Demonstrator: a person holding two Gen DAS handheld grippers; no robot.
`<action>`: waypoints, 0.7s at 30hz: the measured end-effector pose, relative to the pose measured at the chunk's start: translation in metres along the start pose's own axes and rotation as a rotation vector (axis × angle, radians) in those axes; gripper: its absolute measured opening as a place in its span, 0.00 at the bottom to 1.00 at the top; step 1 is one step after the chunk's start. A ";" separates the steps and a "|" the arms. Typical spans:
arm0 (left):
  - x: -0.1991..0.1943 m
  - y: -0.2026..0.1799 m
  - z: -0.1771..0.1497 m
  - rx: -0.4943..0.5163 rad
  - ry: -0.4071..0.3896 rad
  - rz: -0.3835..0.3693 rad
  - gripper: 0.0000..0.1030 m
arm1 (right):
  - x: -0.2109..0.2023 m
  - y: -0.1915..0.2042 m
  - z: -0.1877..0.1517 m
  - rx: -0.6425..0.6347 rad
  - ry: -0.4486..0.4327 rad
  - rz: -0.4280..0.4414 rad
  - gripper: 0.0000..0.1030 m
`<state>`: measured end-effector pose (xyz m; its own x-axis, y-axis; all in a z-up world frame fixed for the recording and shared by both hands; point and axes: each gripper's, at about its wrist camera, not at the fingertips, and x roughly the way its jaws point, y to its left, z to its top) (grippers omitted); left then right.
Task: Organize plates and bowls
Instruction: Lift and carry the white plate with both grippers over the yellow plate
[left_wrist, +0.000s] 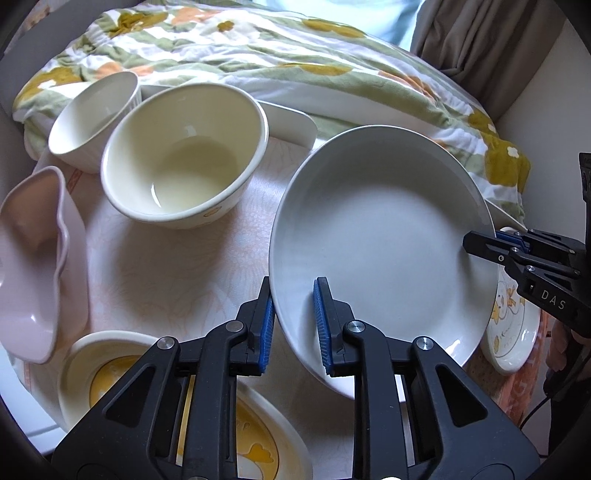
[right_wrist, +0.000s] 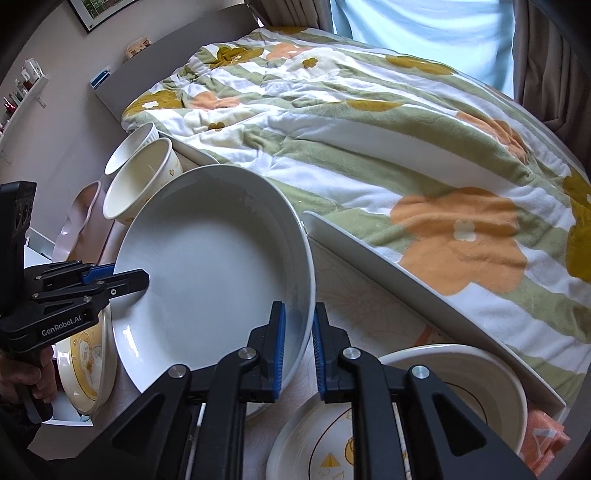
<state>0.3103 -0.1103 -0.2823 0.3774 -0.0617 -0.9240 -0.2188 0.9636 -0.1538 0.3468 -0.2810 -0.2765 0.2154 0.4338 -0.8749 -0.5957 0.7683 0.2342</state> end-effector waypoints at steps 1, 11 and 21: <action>-0.004 0.000 -0.001 0.002 -0.003 -0.002 0.18 | -0.003 0.002 0.000 0.001 -0.003 -0.001 0.13; -0.066 0.030 -0.018 0.068 -0.059 -0.027 0.18 | -0.043 0.055 -0.016 0.029 -0.044 -0.016 0.13; -0.100 0.107 -0.070 0.192 0.008 -0.091 0.18 | -0.053 0.149 -0.063 0.180 -0.065 -0.052 0.13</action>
<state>0.1860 -0.0196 -0.2313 0.3805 -0.1521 -0.9122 -0.0086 0.9858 -0.1679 0.1977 -0.2193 -0.2219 0.2956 0.4160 -0.8599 -0.4353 0.8600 0.2664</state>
